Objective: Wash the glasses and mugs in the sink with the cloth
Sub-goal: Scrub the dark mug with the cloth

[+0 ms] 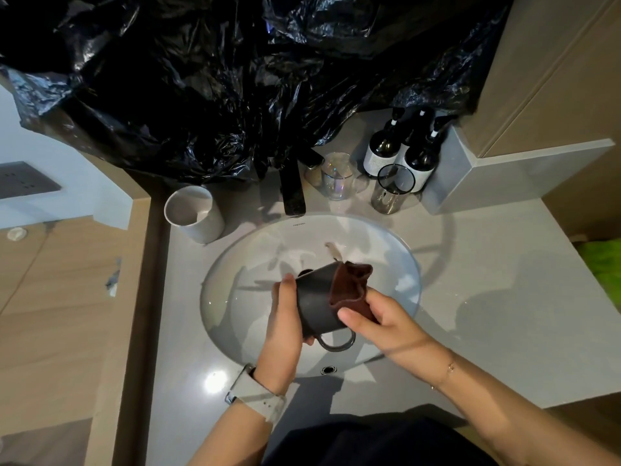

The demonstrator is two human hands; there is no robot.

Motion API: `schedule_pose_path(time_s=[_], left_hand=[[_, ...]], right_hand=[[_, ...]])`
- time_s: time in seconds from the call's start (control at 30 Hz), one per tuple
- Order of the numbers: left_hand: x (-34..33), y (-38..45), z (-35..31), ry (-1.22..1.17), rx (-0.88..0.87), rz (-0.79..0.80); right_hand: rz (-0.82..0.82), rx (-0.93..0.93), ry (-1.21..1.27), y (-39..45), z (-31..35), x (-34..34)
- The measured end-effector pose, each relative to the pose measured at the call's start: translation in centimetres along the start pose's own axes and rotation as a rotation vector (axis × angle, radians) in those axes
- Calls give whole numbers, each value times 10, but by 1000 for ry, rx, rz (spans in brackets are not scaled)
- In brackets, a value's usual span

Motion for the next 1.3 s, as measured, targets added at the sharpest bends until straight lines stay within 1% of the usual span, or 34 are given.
schedule_pose_path(time_s=[0.07,0.2,0.23,0.3,0.33,0.37,0.4,0.43,0.47,0.5,0.57,0.6,0.63,0.67,0.7,0.83,0.9,0.97,1.03,1.07,1.13,1.2,1.23,1.27,1.3], left_hand=[[-2,-3,4,68,-126,-21],[-5,-10,8,14,-213,-98],[-5,-11,10,58,-262,-116],[-3,-12,15,239,-419,-162],[-1,-13,17,326,-492,-181],[1,-12,17,381,-529,-188],[3,-10,15,390,-519,-181],[5,-7,12,370,-463,-157],[5,-4,8,311,-366,-122],[4,0,2,220,-238,-83],[4,7,-9,-11,126,-7],[4,6,-16,-102,266,38],[4,6,-18,-145,326,75],[3,6,-18,-123,314,95],[3,6,-16,-76,254,79],[4,10,-10,213,-216,-61],[7,7,-12,378,-406,-71],[10,1,-12,554,-531,-71],[13,-1,-5,638,-589,-64],[14,-1,-1,631,-598,-55],[15,-1,7,554,-591,-30],[16,-5,9,452,-564,4],[18,-7,7,394,-537,49],[23,-6,4,330,-482,126],[28,-5,-1,266,-397,240]], right_hand=[[-81,25,-6,5,-2,0],[-219,-17,40,15,5,-7],[-273,-55,92,18,6,-11],[-342,-177,251,24,8,-15],[-343,-239,318,26,7,-15],[-328,-286,345,28,6,-14],[-302,-311,345,28,6,-14],[-274,-311,324,28,4,-14],[-241,-278,295,26,3,-15],[-207,-208,232,24,2,-14],[-107,-23,9,18,-3,-11],[-60,35,-96,14,-4,-10],[-24,71,-167,13,-7,-8],[-13,80,-192,13,-7,-6],[-24,69,-169,13,-7,-3],[-110,-22,117,16,4,-2],[-124,-162,254,23,7,-2],[-84,-299,347,31,10,2],[-61,-397,386,37,14,5],[-80,-426,389,39,15,4],[-176,-443,365,40,16,-2],[-271,-377,349,39,13,-7],[-268,-328,312,38,16,-6],[-232,-278,255,38,20,-4],[-174,-224,186,37,26,1]])
Point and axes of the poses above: each hand's wrist, its own y-axis towards the middle knuckle, its own x-axis out of the back of the hand, z = x × y, the point moved 1 cm from there along y, towards the middle knuckle, and after that the axes turned 4 degrees about -y, right-handed, at the moved point
